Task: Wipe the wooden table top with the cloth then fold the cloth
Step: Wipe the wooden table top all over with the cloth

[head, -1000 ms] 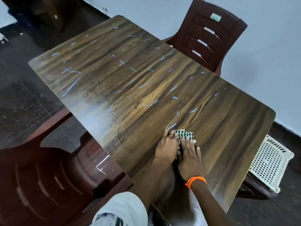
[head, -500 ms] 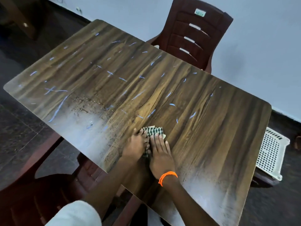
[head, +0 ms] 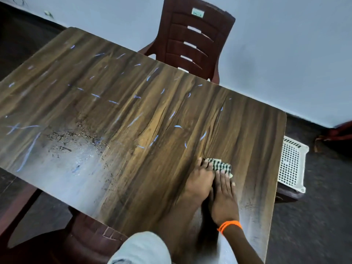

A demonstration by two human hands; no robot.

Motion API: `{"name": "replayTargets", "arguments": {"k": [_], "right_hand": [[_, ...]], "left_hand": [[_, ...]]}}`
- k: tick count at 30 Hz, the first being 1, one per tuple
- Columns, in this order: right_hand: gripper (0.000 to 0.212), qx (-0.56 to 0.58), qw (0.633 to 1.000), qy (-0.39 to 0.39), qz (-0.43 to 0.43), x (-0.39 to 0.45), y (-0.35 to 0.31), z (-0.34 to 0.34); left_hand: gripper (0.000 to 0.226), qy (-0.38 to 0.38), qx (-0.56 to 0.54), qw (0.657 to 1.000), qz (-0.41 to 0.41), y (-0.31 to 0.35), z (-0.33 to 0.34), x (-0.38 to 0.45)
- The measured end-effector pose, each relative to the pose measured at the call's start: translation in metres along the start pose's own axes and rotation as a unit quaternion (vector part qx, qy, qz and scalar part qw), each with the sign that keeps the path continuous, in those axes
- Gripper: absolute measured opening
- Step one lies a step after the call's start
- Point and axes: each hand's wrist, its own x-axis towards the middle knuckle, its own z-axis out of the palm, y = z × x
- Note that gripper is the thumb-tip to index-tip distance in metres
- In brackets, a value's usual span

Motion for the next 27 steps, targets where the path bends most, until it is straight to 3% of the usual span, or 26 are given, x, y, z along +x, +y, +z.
{"name": "replayTargets", "arguments": {"k": [7,15,19,27], "right_hand": [[0.062,0.013,1.000,-0.006,-0.018,0.079,-0.050,0.004],[0.065,0.041,0.992,-0.029,-0.112,0.094,-0.151,0.026],[0.063,0.041,0.990,-0.039,-0.128,0.064,-0.154,0.032],[0.062,0.037,0.998,-0.002,-0.041,0.012,-0.083,0.023]], "left_hand": [[0.031,0.050,-0.030,0.998,-0.036,-0.078,-0.015,0.040],[0.040,-0.029,0.044,0.994,-0.098,-0.182,-0.028,-0.004],[0.042,-0.025,0.068,0.992,-0.100,-0.175,-0.022,-0.038],[0.054,-0.046,0.043,0.998,0.028,-0.100,-0.003,-0.029]]}}
